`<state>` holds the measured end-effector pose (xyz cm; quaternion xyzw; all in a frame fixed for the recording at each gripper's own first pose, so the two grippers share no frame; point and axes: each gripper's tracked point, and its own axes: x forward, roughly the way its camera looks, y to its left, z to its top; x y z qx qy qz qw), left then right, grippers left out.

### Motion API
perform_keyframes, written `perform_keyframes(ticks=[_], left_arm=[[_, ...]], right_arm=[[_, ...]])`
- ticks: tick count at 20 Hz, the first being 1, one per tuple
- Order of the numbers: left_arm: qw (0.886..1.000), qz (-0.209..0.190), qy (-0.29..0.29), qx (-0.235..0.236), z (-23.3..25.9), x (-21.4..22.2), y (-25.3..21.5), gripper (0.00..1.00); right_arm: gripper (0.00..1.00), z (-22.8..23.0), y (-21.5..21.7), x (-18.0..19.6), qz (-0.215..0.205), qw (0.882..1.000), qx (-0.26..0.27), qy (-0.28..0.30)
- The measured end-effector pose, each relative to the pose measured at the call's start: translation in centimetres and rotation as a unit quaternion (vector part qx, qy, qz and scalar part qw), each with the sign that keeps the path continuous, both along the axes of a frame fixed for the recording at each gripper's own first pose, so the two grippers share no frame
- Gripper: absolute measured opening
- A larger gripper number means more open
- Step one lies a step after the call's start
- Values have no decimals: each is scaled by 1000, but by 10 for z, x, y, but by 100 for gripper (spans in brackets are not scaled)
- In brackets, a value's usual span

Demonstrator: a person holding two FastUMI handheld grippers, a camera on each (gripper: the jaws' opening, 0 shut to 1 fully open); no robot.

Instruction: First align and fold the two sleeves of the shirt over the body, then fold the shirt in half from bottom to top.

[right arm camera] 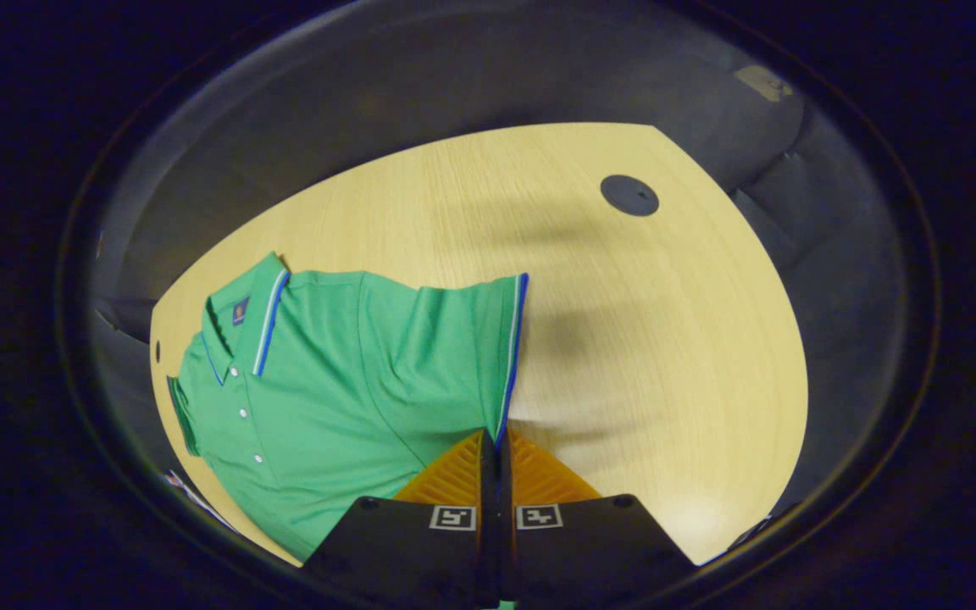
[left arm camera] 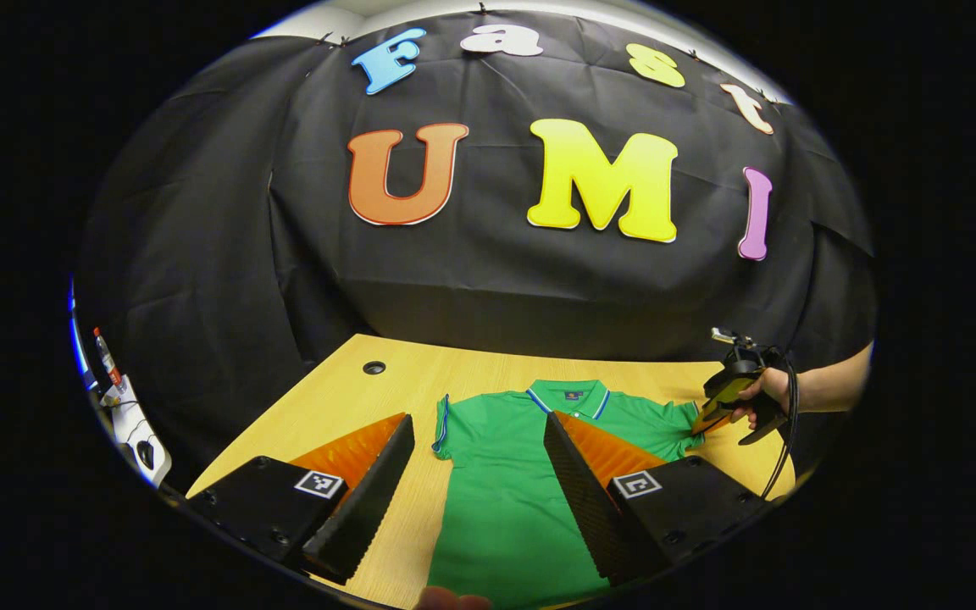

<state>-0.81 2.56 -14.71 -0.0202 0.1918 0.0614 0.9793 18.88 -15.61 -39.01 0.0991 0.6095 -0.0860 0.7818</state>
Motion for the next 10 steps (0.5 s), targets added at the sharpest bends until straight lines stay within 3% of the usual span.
perform_keyframes(ticks=[10], left_arm=[[999,19,2,-28,-7,-13,22,100]], right_arm=[[3,50,52,5,45,998,-18,-48]])
